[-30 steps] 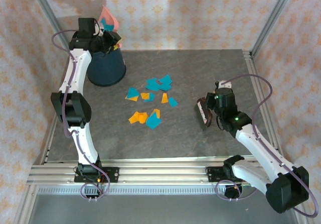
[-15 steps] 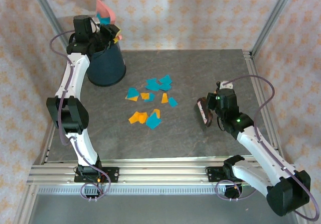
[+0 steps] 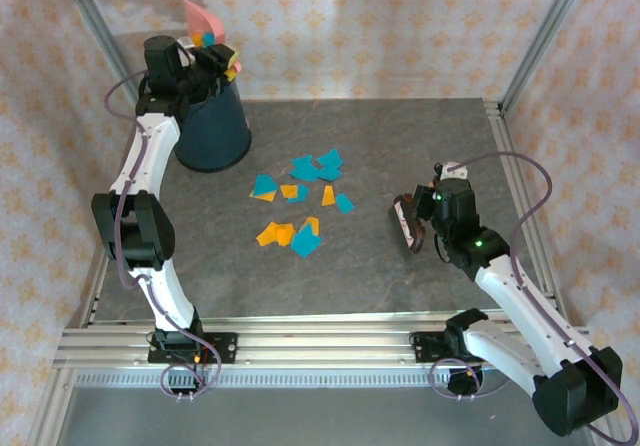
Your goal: Sweep away the paper scraps from the table
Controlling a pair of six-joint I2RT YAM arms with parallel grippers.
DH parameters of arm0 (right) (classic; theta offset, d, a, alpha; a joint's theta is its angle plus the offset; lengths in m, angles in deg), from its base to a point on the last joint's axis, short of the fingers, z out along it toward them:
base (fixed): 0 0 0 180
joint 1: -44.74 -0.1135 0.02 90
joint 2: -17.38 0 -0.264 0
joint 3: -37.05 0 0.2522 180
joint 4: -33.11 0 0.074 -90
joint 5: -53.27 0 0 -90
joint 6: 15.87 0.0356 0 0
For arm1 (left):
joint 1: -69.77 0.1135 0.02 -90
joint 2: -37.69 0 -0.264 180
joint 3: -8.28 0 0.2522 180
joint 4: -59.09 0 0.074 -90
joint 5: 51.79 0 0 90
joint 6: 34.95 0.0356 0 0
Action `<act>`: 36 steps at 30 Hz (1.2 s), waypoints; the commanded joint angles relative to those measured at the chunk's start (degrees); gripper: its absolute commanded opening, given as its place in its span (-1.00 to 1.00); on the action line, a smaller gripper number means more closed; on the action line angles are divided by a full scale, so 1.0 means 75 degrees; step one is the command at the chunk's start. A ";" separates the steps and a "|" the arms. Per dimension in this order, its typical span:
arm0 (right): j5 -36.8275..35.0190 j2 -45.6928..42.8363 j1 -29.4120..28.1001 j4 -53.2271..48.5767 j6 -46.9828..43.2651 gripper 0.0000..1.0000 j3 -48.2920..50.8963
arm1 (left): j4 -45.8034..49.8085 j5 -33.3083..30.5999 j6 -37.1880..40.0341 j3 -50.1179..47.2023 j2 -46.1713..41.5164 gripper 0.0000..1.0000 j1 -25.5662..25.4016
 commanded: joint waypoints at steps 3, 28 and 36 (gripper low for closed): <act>-0.0039 -0.0177 -0.0047 0.0071 0.0134 -1.00 0.0018 | -0.1335 0.0196 -0.0790 -0.0304 -0.0376 -1.00 0.0081; 0.0020 -0.0177 -0.0040 0.0073 0.0181 -1.00 0.0044 | -0.4835 -0.0386 -0.4053 -0.1802 -0.0614 -1.00 0.0081; 0.0020 -0.0171 -0.0043 0.0077 0.0185 -1.00 0.0067 | -0.5225 -0.0562 -0.4487 -0.2057 -0.0706 -1.00 0.0081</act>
